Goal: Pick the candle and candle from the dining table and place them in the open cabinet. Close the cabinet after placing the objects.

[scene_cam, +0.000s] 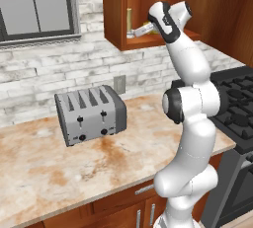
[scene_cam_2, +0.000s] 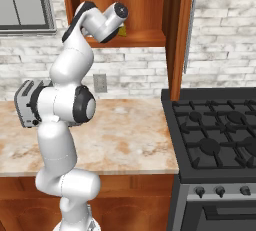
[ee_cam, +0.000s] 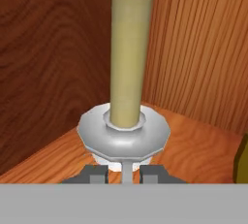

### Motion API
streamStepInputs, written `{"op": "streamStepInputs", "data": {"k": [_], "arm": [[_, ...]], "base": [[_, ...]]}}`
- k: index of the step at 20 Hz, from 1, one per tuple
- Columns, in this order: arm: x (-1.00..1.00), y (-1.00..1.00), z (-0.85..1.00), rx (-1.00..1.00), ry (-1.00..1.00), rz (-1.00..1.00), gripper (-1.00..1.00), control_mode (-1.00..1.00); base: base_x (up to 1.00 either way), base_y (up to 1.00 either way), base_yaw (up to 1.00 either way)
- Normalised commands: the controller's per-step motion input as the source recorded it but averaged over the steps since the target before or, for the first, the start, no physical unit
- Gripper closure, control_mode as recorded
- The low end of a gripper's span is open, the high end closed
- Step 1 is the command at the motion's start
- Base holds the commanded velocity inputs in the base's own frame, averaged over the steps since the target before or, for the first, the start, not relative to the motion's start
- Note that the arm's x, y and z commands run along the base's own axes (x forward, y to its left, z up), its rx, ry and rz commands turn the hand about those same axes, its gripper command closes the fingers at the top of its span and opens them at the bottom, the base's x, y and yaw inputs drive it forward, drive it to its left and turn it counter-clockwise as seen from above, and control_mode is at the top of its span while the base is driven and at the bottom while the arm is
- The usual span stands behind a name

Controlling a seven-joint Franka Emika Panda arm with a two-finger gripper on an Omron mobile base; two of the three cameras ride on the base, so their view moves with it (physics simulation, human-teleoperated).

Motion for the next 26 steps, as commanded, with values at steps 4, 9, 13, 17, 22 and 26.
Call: {"op": "streamStepInputs", "data": {"k": [4, 9, 13, 17, 22, 26], "arm": [[-0.04, -0.01, 0.00, 0.00, -0.06, 0.00, -1.00, -1.00], [-0.05, 0.00, 0.03, 0.00, -0.04, 0.00, -1.00, -1.00], [-0.23, -0.01, 0.11, 0.00, -0.02, 0.00, -1.00, -1.00], [-0.34, 0.00, 0.23, 0.00, 0.00, 0.00, -1.00, -1.00], [-0.62, -0.01, 0.03, 0.00, -0.07, -0.01, -1.00, -1.00], [-0.90, -0.01, -0.06, 0.02, -0.11, -0.05, -1.00, -1.00]], "base": [[0.00, 0.00, 0.00], [0.00, 0.00, 0.00], [0.00, 0.00, 0.00], [0.00, 0.00, 0.00], [0.00, 0.00, 0.00], [0.00, 0.00, 0.00]]}}
